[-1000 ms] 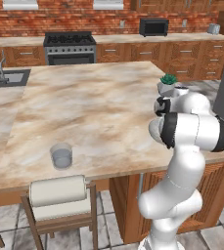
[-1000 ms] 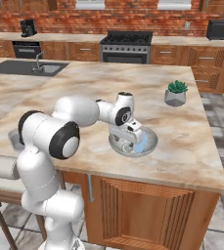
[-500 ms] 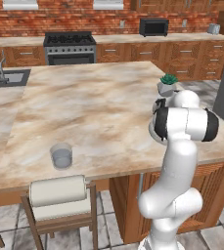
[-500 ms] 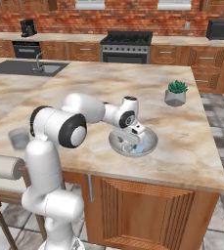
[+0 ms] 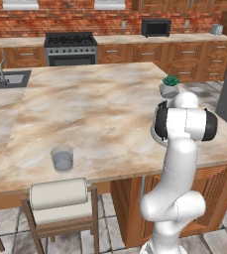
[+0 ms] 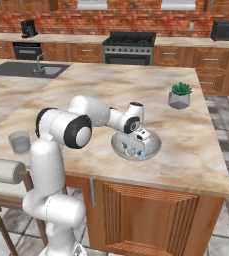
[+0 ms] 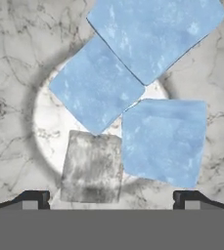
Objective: There are four ice cubes in the ice bowl. Place two ice cubes in each glass of water.
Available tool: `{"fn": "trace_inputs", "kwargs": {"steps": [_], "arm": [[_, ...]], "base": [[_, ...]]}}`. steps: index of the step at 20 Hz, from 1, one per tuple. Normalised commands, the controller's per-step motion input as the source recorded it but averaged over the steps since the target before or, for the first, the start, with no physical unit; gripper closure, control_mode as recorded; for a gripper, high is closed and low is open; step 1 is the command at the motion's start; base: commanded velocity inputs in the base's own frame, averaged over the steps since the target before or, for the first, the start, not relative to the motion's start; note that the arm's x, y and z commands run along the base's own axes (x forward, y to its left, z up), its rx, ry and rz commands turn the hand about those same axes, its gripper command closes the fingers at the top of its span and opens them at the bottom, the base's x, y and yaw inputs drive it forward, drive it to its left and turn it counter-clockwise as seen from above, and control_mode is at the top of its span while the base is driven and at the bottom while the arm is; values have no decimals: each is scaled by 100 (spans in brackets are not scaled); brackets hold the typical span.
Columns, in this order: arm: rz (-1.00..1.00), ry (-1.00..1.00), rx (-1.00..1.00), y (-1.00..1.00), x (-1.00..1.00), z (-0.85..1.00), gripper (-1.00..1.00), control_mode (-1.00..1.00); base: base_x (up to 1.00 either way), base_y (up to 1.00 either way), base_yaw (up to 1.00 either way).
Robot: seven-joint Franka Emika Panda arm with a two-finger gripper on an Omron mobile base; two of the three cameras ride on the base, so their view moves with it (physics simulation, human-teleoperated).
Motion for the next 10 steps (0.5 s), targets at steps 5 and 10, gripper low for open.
{"fn": "trace_inputs", "kwargs": {"steps": [5,10], "arm": [[-2,-1,0,3,9,-5,-100,-100],[-3,0,0,7,13,-8,-100,-100]], "base": [[0,0,0],[0,0,0]]}}
